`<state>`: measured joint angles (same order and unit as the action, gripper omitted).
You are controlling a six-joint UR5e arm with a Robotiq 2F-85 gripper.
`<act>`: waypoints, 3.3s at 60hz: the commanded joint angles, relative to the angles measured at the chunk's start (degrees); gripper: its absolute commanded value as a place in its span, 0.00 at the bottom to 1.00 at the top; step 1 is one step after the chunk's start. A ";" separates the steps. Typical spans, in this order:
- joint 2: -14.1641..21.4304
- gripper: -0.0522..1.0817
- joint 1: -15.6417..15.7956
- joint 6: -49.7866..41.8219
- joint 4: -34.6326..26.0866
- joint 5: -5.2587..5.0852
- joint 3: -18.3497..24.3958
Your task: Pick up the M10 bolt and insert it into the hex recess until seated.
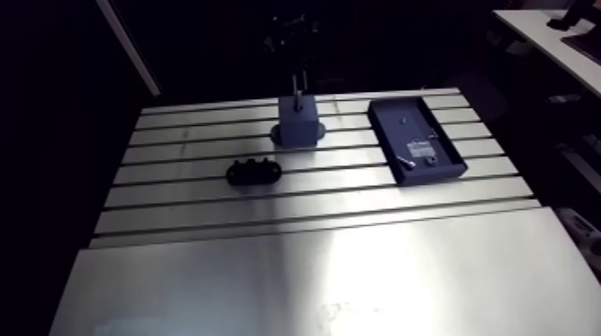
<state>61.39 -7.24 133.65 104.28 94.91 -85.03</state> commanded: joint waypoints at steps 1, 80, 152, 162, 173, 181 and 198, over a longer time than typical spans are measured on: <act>0.00 0.79 0.03 0.00 0.00 -0.03 -0.07; 0.00 0.79 0.03 0.00 0.00 0.06 -0.09; -0.96 0.79 -0.05 0.00 0.09 0.06 0.43; -0.97 0.79 0.03 -0.09 0.01 0.06 0.53; -0.97 0.79 0.03 -0.09 0.08 0.06 0.53; -0.97 0.79 0.03 -0.09 0.09 0.06 0.28; -0.89 0.61 0.03 -0.65 0.09 0.06 -0.34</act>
<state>60.43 -7.21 133.42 104.37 94.97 -84.93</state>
